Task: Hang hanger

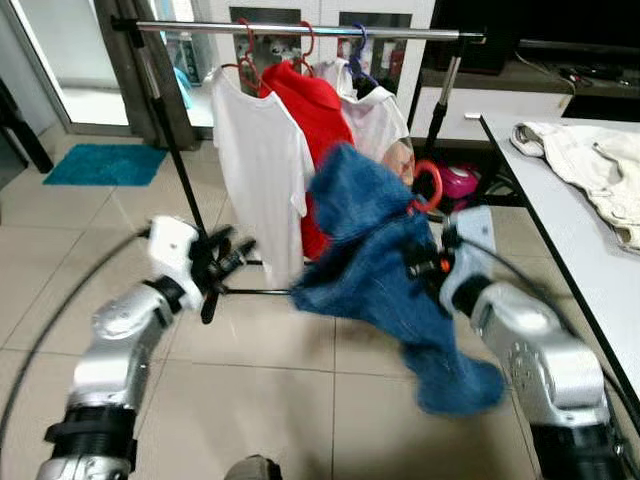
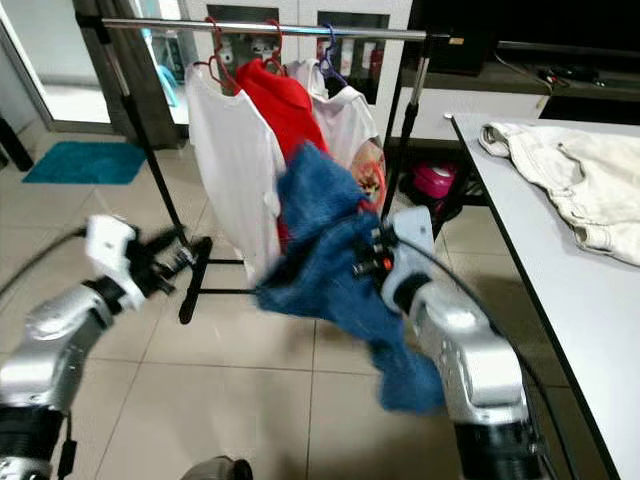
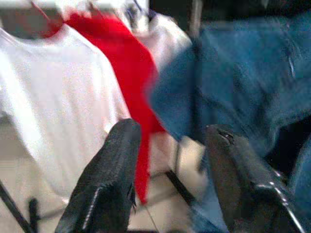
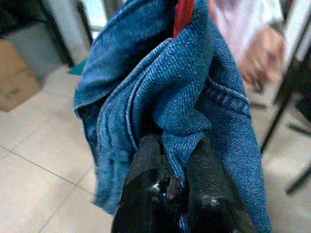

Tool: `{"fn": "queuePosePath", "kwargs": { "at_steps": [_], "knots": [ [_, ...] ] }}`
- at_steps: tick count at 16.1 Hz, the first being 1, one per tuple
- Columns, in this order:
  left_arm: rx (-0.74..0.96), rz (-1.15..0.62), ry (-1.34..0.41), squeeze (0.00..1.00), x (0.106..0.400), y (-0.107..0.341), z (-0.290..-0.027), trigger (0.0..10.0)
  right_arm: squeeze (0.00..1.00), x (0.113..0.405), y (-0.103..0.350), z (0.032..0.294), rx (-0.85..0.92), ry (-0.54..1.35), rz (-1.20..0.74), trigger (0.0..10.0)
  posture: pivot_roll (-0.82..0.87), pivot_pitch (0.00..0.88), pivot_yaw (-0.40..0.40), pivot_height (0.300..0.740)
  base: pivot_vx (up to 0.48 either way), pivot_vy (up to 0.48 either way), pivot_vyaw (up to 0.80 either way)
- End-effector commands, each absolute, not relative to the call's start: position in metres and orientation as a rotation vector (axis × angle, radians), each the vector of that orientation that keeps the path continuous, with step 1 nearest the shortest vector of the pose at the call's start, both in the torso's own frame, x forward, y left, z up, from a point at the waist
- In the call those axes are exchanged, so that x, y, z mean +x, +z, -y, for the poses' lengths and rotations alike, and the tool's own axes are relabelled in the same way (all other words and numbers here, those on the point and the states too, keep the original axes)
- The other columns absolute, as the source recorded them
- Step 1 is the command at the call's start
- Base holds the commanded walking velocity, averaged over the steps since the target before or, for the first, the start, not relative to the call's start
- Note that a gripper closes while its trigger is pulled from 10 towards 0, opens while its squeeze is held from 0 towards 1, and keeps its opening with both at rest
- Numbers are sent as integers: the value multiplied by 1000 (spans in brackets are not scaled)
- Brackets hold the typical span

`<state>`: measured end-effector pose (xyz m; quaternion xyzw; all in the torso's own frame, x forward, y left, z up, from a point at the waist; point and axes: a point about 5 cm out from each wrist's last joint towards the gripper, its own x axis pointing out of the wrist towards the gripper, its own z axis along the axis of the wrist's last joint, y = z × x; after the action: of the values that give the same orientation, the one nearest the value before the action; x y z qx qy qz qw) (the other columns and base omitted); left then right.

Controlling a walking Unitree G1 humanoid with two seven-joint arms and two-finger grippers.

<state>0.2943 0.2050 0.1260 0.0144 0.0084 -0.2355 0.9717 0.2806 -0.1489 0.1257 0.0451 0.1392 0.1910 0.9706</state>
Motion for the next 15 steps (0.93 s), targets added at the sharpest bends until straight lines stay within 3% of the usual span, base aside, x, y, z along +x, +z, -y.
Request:
{"fn": "queuePosePath", "kwargs": {
  "at_steps": [1,3,4,6,12,15],
  "knots": [
    [47,-6,-401,0,287,132,-204,10000,0,277,119,150,122,314,-264,0,-61,0,-13,740,0,0,0],
    [49,-16,-340,0,282,131,-204,10000,0,271,109,147,135,269,-274,78,-50,0,-17,740,0,0,0],
    [53,-19,-339,0,280,129,-202,10000,0,269,105,144,139,271,-285,10000,-45,0,-18,740,0,0,0],
    [133,-101,-294,0,276,114,-201,10000,0,267,104,141,44,282,-239,10000,-49,0,10,740,0,0,400],
    [131,-101,-247,0,271,119,-200,10000,0,263,107,132,124,312,-224,10000,-53,0,0,740,0,0,800],
    [125,-98,-248,0,268,120,-197,10000,0,259,102,135,168,303,-258,10000,-63,0,-3,740,289,0,800]
  ]
}}
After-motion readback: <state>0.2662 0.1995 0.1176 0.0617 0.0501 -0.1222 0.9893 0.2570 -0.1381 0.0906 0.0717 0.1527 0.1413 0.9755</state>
